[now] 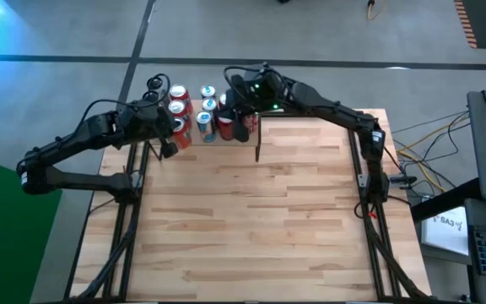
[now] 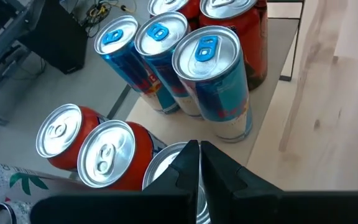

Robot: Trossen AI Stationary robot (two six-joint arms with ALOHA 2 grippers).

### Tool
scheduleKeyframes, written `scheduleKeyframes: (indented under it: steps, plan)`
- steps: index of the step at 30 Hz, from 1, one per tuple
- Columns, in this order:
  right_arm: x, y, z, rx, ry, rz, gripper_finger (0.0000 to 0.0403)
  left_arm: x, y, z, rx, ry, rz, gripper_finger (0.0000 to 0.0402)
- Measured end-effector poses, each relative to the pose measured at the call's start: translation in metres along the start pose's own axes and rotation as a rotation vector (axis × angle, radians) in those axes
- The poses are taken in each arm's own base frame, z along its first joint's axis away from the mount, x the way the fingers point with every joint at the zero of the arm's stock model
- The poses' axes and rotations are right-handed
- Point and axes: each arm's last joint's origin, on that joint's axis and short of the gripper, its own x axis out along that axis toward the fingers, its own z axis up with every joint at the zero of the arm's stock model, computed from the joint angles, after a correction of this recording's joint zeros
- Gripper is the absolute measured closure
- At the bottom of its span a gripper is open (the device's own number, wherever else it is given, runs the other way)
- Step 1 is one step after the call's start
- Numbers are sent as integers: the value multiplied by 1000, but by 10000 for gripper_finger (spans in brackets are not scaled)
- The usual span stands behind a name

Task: Place canned beverage on shelf
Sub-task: Adjust the red soda can on the shelf

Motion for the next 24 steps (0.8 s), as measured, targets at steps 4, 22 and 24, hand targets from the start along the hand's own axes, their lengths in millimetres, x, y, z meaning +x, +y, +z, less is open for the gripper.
scheduleKeyframes:
  steps: [4,22,24]
  plan:
    - [-7,3,-3,35,55,17,394,0,0,-1,-16,13,-2,402]
    - [-9,6,-8,63,123,37,394,-1,-2,-9,97,88,-30,402]
    - [-9,6,-9,65,129,39,394,-1,-2,-10,117,91,-31,402]
